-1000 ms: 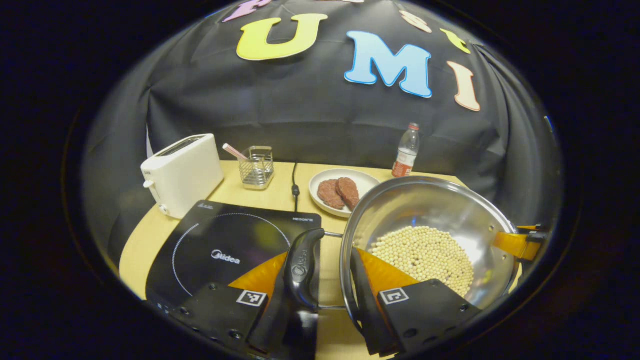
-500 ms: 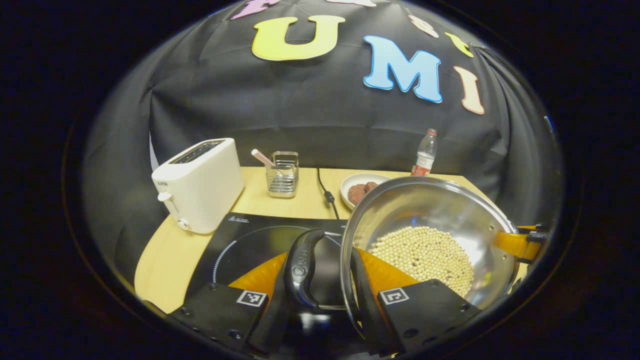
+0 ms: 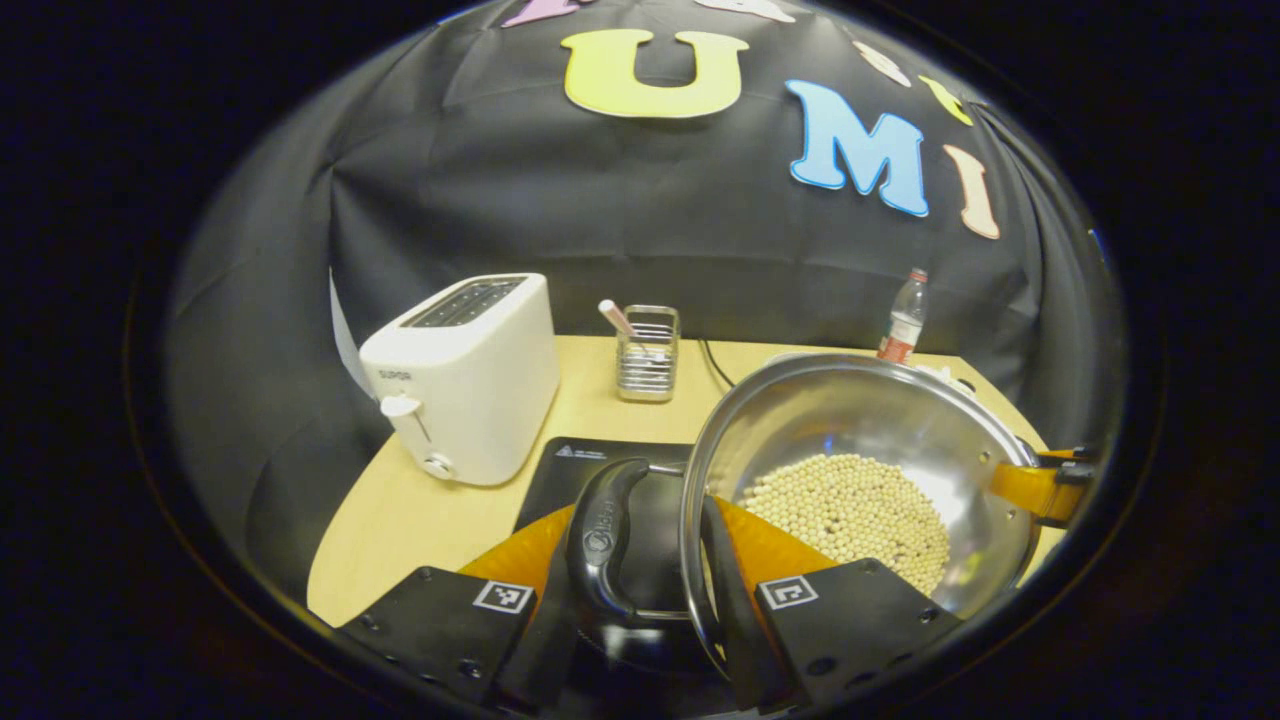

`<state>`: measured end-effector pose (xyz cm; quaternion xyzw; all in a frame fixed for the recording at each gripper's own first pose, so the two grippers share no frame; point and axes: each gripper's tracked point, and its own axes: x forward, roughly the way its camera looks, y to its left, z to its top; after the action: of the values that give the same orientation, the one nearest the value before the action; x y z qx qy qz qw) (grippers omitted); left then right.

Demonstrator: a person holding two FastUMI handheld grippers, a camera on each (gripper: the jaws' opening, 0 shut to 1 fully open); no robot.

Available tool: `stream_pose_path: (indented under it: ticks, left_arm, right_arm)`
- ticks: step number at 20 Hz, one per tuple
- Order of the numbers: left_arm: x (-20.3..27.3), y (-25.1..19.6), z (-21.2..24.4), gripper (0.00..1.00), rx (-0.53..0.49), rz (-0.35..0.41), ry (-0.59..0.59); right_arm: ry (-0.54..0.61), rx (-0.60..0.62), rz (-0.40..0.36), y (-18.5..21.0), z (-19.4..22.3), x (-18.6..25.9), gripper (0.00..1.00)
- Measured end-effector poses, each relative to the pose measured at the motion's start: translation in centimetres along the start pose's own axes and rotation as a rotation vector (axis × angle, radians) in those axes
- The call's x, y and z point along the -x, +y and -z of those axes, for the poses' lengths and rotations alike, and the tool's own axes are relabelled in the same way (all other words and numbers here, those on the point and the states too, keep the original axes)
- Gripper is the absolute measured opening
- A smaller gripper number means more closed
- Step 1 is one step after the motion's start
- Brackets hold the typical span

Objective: First push the handle of the pot to place it horizontally, then grasp the pot with both hands and set it on the induction cooktop.

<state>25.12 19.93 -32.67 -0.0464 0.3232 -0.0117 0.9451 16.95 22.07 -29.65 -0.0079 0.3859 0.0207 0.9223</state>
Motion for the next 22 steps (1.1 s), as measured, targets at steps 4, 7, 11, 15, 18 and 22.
stream_pose_path:
  ticks: [4, 7, 11, 15, 18, 22]
  left_arm:
    - [-0.5, 2.6, 0.3, 0.64, 0.001, -0.02, 0.007]
    - [-0.9, 4.5, 0.3, 0.68, 0.003, -0.028, 0.011]
    - [-1.7, 7.2, 0.4, 0.68, 0.012, -0.03, 0.023]
    - [-2.4, 8.8, 1.2, 0.64, 0.032, -0.038, 0.031]
    - [-2.3, 9.4, 2.0, 0.69, 0.055, -0.049, 0.026]
    - [-1.4, 9.2, -0.4, 0.91, -0.009, -0.12, -0.07]
  right_arm:
    - [0.01, 0.003, -0.019, 2.9, 0.3, -0.6, 0.56]
    - [0.018, 0.001, -0.036, 4.7, 0.4, -1.0, 0.56]
    - [0.023, -0.007, -0.056, 7.0, 0.3, -1.6, 0.55]
    - [0.019, 0.011, -0.081, 8.6, 0.2, -2.0, 0.56]
    - [0.009, 0.015, -0.1, 8.9, -0.2, -2.4, 0.5]
    - [-0.057, 0.026, -0.162, 9.3, -1.2, -1.1, 0.8]
